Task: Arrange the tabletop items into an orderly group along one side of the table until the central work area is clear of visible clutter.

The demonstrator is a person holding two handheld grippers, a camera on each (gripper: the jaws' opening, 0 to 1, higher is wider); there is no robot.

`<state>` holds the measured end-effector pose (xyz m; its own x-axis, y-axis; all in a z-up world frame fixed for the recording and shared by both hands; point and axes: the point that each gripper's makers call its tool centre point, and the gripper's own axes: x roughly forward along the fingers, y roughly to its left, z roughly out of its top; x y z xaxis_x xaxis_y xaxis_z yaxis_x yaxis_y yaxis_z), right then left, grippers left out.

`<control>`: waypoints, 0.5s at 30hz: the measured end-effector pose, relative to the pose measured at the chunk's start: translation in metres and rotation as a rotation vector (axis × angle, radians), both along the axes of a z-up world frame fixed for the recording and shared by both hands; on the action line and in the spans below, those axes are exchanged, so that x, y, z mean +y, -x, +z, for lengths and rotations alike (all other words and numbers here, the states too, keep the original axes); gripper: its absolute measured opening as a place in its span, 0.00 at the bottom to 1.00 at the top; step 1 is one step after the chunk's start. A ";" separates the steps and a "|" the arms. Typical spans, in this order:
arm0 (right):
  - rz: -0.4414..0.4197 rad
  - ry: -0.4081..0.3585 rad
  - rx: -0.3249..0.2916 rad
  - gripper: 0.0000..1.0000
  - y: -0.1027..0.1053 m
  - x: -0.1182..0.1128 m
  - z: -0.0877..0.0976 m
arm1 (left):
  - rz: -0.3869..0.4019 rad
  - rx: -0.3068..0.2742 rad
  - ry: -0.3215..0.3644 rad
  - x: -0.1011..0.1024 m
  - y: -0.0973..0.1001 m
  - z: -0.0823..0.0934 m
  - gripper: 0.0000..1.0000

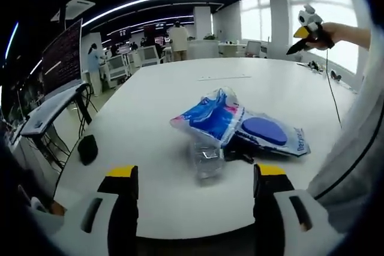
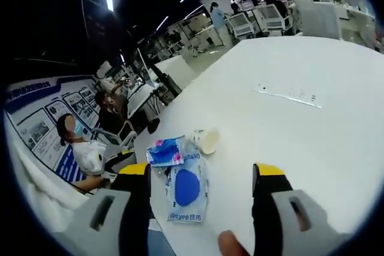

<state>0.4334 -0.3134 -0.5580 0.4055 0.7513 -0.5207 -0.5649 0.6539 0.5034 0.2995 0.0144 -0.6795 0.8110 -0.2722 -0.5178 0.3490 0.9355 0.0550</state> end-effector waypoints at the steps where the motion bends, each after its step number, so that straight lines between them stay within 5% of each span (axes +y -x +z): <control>1: 0.005 -0.002 -0.005 0.68 -0.006 0.001 0.004 | 0.001 -0.001 0.003 0.000 0.000 0.000 0.80; 8: 0.037 0.010 -0.040 0.67 -0.027 0.014 0.018 | -0.015 0.011 0.004 -0.004 0.000 -0.003 0.79; 15: 0.067 0.005 0.002 0.66 -0.032 0.032 -0.004 | 0.002 0.018 0.002 -0.001 0.000 -0.004 0.78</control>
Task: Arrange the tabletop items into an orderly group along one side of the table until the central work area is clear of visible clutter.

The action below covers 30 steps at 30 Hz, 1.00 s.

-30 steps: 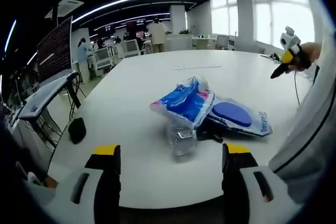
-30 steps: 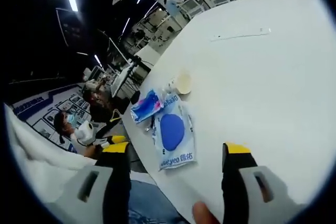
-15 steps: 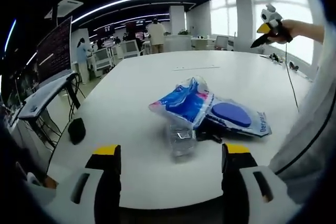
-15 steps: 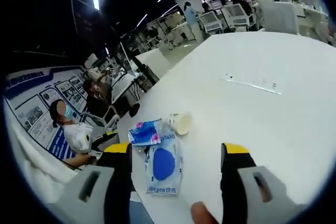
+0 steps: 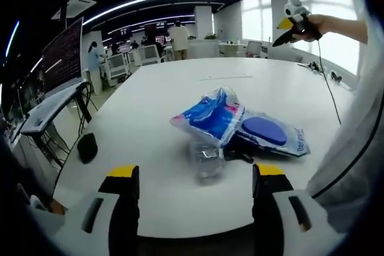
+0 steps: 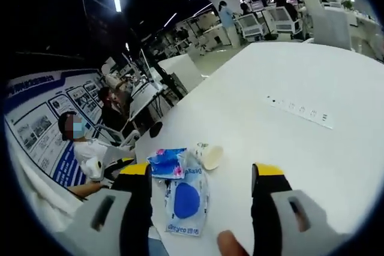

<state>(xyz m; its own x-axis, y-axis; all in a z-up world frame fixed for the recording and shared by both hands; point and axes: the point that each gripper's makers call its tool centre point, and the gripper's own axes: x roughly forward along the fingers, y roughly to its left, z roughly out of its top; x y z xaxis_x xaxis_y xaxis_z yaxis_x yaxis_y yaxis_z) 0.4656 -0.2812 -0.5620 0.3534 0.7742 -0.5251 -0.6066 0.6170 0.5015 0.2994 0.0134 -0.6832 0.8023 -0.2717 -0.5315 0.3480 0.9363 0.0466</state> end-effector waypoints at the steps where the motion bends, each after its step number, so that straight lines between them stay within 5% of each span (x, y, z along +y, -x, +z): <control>1: 0.004 -0.001 0.010 0.66 0.000 0.002 -0.003 | -0.002 0.003 -0.001 0.000 0.000 -0.001 0.78; 8: -0.046 -0.080 0.115 0.62 -0.016 0.028 -0.028 | 0.001 0.015 -0.007 0.000 0.001 -0.002 0.78; 30: 0.065 -0.020 0.194 0.53 -0.039 0.116 -0.110 | -0.026 0.072 -0.045 -0.004 0.008 -0.006 0.71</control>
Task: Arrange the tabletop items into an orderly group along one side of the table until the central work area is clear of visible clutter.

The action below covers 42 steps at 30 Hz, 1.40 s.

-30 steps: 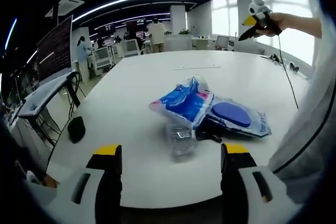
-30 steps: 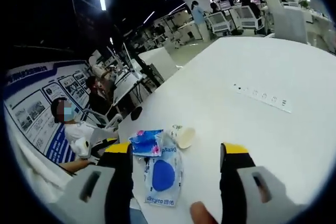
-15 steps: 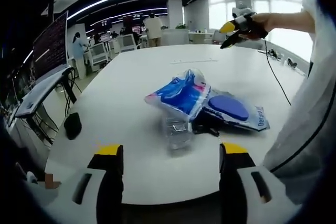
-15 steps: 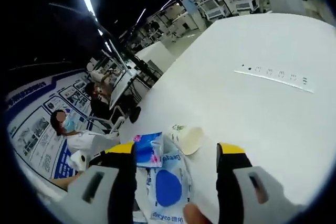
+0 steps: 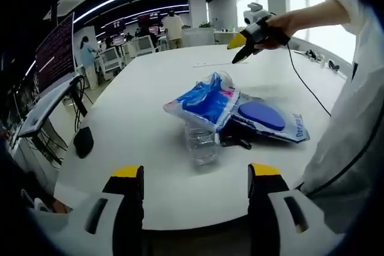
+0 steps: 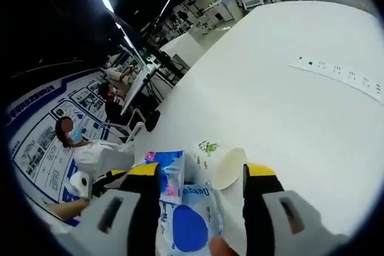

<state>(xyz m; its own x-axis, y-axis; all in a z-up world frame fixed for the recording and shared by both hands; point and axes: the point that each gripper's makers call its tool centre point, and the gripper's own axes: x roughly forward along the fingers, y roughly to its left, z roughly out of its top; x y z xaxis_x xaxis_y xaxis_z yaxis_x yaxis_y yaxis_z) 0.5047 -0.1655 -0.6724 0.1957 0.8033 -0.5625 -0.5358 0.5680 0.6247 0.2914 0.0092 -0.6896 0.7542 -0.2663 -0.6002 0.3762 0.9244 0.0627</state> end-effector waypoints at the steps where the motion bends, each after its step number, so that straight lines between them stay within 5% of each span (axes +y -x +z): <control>1: -0.004 0.002 0.005 0.52 0.000 0.000 -0.001 | 0.000 0.000 0.000 0.000 0.000 0.000 0.71; 7: -0.065 -0.028 0.108 0.52 0.000 0.013 -0.021 | -0.013 0.020 -0.013 -0.001 0.002 -0.003 0.70; 11: -0.083 -0.041 0.096 0.48 0.001 0.021 -0.028 | -0.015 0.021 -0.012 -0.001 0.002 -0.002 0.69; 17: -0.197 -0.119 0.170 0.40 -0.001 0.032 -0.034 | -0.018 0.029 -0.017 0.002 0.002 -0.004 0.67; 20: -0.201 -0.102 0.160 0.34 0.002 0.033 -0.039 | -0.013 0.042 -0.014 0.005 0.004 -0.007 0.66; 24: -0.196 -0.114 0.166 0.07 0.004 0.036 -0.041 | -0.013 0.037 -0.010 0.007 0.004 -0.008 0.66; 32: -0.214 -0.209 0.165 0.00 0.001 0.042 -0.024 | -0.019 0.041 -0.007 0.008 0.005 -0.011 0.65; 35: -0.198 -0.148 0.138 0.00 -0.001 0.035 -0.026 | -0.020 0.042 -0.009 0.008 0.005 -0.011 0.65; 42: -0.202 -0.149 0.129 0.00 -0.005 0.017 -0.012 | -0.024 0.044 -0.011 0.005 0.006 -0.010 0.65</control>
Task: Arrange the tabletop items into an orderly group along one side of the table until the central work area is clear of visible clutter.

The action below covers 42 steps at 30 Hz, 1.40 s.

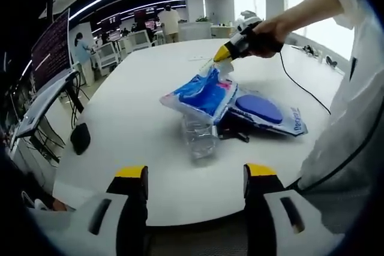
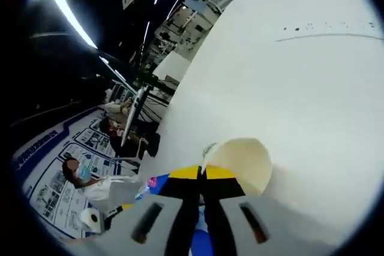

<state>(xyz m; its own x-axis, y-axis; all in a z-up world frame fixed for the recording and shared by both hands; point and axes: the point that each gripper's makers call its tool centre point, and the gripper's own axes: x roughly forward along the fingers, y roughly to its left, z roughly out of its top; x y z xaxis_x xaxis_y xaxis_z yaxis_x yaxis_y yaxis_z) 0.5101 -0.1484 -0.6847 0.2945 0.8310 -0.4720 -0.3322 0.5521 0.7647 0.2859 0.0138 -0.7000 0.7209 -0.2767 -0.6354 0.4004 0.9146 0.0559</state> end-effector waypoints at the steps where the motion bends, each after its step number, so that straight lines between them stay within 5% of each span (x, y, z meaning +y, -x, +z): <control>1: 0.001 0.004 -0.003 0.00 -0.001 -0.002 0.001 | 0.001 0.000 0.000 0.000 0.000 0.000 0.65; 8: 0.023 0.043 -0.047 0.00 -0.011 -0.022 0.014 | -0.004 0.004 -0.006 0.000 0.001 0.000 0.65; 13: 0.103 0.127 -0.156 0.00 -0.018 -0.036 0.021 | -0.002 0.000 -0.006 0.000 0.001 0.001 0.65; 19: 0.134 0.153 -0.184 0.00 -0.025 -0.047 0.028 | -0.008 0.004 -0.015 -0.001 0.001 0.000 0.64; 31: 0.490 0.394 -0.431 0.00 -0.026 -0.062 0.018 | -0.025 0.018 -0.037 -0.008 0.003 -0.001 0.63; 42: 0.699 0.511 -0.537 0.00 -0.033 -0.085 0.009 | -0.025 0.033 -0.042 -0.006 0.003 -0.005 0.63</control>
<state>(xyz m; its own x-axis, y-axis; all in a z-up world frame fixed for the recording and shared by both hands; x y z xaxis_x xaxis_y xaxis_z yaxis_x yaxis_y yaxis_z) 0.5434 -0.2333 -0.6761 0.0974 0.6342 -0.7670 -0.9355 0.3214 0.1470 0.2830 0.0076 -0.7050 0.6927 -0.2668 -0.6701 0.4254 0.9014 0.0809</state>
